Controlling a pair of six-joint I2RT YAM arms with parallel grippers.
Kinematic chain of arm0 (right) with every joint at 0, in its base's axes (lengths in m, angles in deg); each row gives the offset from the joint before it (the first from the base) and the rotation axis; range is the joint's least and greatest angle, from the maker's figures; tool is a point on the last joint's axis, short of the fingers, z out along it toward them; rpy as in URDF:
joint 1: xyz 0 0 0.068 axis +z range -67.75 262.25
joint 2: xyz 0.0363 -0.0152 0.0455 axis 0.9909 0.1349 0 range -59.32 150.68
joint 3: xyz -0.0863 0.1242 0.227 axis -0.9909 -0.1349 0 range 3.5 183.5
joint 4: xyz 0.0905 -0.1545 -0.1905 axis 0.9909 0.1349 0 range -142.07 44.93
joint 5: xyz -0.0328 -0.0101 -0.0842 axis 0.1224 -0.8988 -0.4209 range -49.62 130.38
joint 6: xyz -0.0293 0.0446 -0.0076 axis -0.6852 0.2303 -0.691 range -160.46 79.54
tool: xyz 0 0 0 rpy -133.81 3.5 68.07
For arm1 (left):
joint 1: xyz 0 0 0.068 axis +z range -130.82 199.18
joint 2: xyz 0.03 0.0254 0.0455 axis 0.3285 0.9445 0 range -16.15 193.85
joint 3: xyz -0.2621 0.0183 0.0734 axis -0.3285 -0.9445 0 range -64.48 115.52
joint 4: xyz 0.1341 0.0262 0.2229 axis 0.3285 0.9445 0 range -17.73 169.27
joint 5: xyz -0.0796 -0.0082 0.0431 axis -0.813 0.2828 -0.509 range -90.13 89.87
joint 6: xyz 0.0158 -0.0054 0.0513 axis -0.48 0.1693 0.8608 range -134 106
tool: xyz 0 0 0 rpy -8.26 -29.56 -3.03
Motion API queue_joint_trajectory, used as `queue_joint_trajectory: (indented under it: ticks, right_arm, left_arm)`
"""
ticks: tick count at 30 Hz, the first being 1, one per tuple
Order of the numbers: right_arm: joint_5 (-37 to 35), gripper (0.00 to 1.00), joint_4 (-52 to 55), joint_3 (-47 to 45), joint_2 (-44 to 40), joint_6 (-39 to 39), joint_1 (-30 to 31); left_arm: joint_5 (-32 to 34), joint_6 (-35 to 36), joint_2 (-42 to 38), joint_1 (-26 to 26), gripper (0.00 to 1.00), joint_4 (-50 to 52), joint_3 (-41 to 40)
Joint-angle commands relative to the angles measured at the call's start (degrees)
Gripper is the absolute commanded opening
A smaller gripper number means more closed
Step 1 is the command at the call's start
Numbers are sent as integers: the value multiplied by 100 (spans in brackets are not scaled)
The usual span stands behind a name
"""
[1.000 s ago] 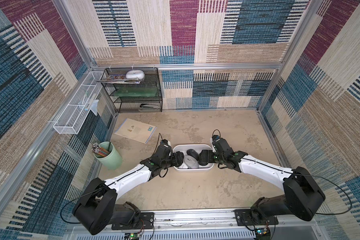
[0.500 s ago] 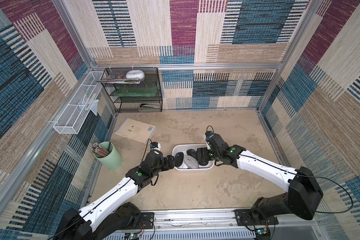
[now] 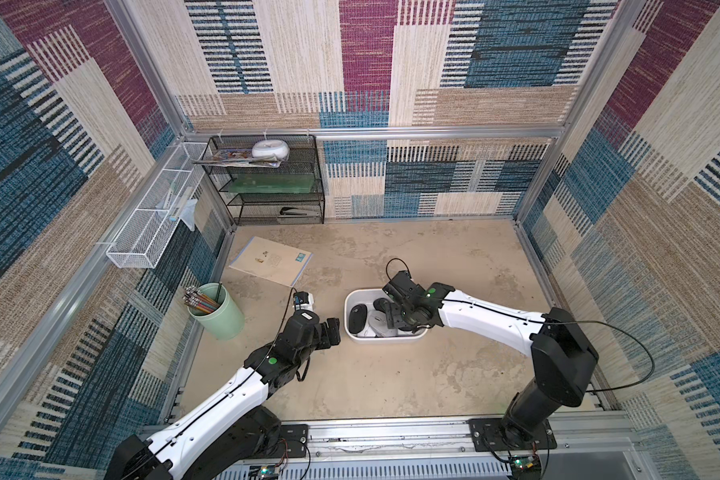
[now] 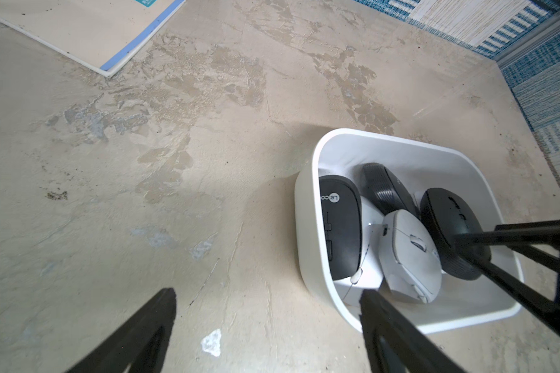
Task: Take out the mouse from the storage box
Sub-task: Pick up the mouse from the storage box.
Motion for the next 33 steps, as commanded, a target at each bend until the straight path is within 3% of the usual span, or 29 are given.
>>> queue_joint_trajectory:
  ticks: [1, 18, 33]
  right_arm:
    - [-250, 80, 332, 127, 121, 156, 18]
    - [-524, 76, 459, 435, 854, 217, 19]
    - [-568, 54, 281, 348, 689, 145, 23]
  left_arm:
    - [80, 104, -9, 8, 93, -99, -16]
    - [46, 132, -11, 1, 93, -228, -104]
    - [-103, 108, 45, 1, 93, -171, -4]
